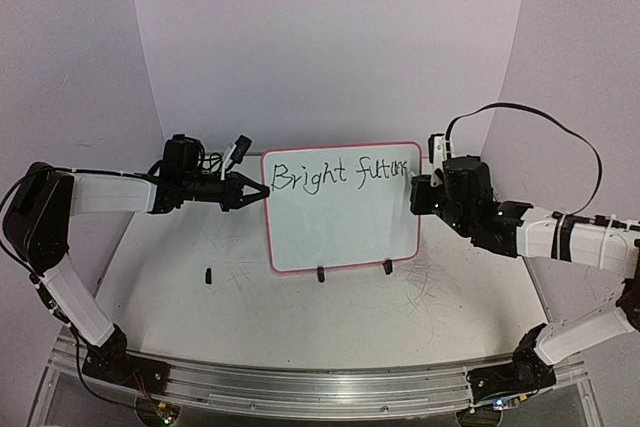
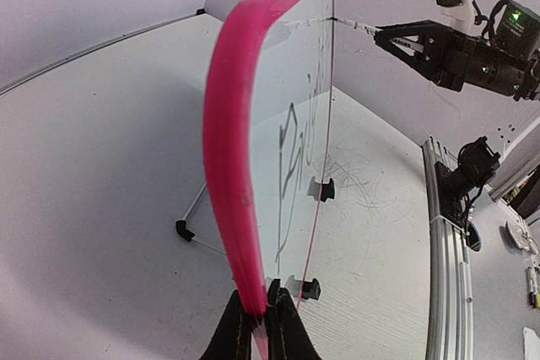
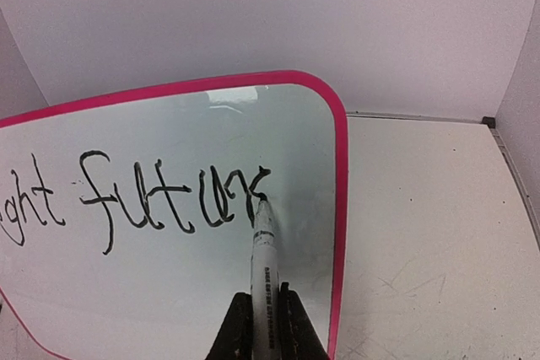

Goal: Write a sentence on the whiteboard

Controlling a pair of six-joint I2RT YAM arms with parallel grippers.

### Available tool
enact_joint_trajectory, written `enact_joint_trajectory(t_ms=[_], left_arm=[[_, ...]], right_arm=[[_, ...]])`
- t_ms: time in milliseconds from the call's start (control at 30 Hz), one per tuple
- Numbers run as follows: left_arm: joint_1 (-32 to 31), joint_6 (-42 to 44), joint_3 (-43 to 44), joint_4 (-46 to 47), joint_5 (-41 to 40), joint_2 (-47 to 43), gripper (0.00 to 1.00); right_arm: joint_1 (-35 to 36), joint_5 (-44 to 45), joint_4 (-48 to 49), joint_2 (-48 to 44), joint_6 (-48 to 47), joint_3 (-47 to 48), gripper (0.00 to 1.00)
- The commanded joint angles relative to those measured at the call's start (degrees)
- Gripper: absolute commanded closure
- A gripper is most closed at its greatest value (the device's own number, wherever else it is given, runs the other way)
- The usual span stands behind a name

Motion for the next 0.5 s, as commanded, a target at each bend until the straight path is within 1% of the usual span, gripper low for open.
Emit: enact_joint_trajectory(t_ms=[0,333,467], left_arm=[[0.28,3.77,1.04,3.23,-2.58,-2.91,1.0],[0.28,3.82,0.96,3.21,-2.72,-3.34,1.0],[0.27,3.82,1.05,3.16,-2.61,-3.33,1.0]], right_arm=[[-0.29,3.98,-0.84,-0.39,2.02,1.9,1.0],[-0.39,6.82,-1.15,-0.29,2.54,2.32,1.0],[-0.51,6.29,0.93,-0.09,1.61,2.24,1.0]])
